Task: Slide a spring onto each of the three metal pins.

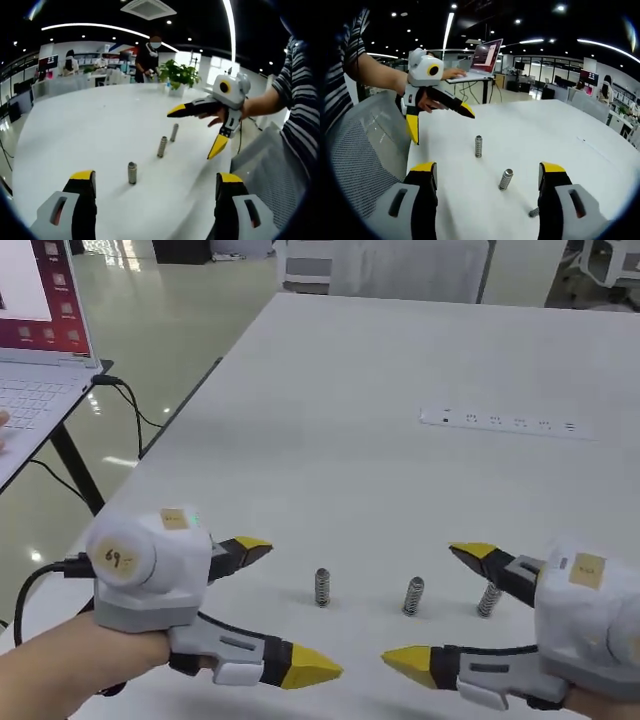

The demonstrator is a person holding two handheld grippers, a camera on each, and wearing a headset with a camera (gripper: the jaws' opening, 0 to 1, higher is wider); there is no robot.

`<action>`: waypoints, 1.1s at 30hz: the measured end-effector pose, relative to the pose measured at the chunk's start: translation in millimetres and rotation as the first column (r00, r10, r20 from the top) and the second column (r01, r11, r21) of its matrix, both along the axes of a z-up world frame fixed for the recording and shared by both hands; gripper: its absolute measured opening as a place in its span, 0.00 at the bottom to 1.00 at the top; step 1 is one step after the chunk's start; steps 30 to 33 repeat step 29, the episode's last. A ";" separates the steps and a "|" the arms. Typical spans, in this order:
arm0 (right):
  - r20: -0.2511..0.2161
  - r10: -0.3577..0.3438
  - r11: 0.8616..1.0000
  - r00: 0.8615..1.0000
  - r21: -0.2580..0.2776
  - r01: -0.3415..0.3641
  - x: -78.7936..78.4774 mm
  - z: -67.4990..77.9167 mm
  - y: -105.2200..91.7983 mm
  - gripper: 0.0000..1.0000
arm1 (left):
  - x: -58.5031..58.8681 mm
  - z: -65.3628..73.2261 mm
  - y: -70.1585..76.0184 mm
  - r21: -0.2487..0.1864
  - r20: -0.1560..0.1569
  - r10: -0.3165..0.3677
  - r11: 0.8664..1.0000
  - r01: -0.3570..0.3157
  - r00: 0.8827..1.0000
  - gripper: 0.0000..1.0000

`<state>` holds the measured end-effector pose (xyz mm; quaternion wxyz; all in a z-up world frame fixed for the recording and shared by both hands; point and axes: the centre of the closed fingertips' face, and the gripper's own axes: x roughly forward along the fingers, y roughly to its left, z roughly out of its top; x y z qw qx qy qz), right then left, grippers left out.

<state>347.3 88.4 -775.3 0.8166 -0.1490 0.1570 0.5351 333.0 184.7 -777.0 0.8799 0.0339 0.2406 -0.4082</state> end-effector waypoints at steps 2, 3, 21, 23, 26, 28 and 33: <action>-0.005 -0.023 1.000 1.000 0.004 0.023 0.6 -0.4 -7.8 0.89 | -0.2 1.0 0.6 -0.004 0.003 0.004 1.000 -0.004 1.000 0.98; -0.005 -0.038 0.999 0.999 0.000 0.038 2.0 -1.7 -12.1 0.91 | -0.3 1.5 0.9 -0.003 0.006 0.004 1.000 -0.004 1.000 0.98; -0.066 -0.149 0.988 0.987 0.024 0.151 0.8 -10.9 -51.9 0.99 | -0.1 8.0 3.7 -0.015 0.035 0.010 1.000 -0.010 0.999 0.98; -0.067 -0.153 0.988 0.986 0.028 0.155 1.0 -10.7 -53.7 0.99 | -0.2 7.6 5.1 -0.013 0.035 0.009 1.000 -0.008 0.999 0.98; -0.079 -0.159 0.986 0.984 0.039 0.163 -0.3 -10.7 -56.6 0.99 | -0.3 8.1 6.2 -0.014 0.034 0.012 1.000 -0.011 0.999 0.98; -0.087 -0.162 0.985 0.983 0.039 0.166 -1.0 -12.3 -59.1 0.99 | -0.3 8.5 6.3 -0.016 0.034 0.015 1.000 -0.014 0.999 0.98; -0.089 -0.163 0.985 0.983 0.036 0.166 -1.2 -13.2 -60.4 0.99 | -0.5 8.5 6.7 -0.017 0.033 0.014 1.000 -0.014 0.999 0.98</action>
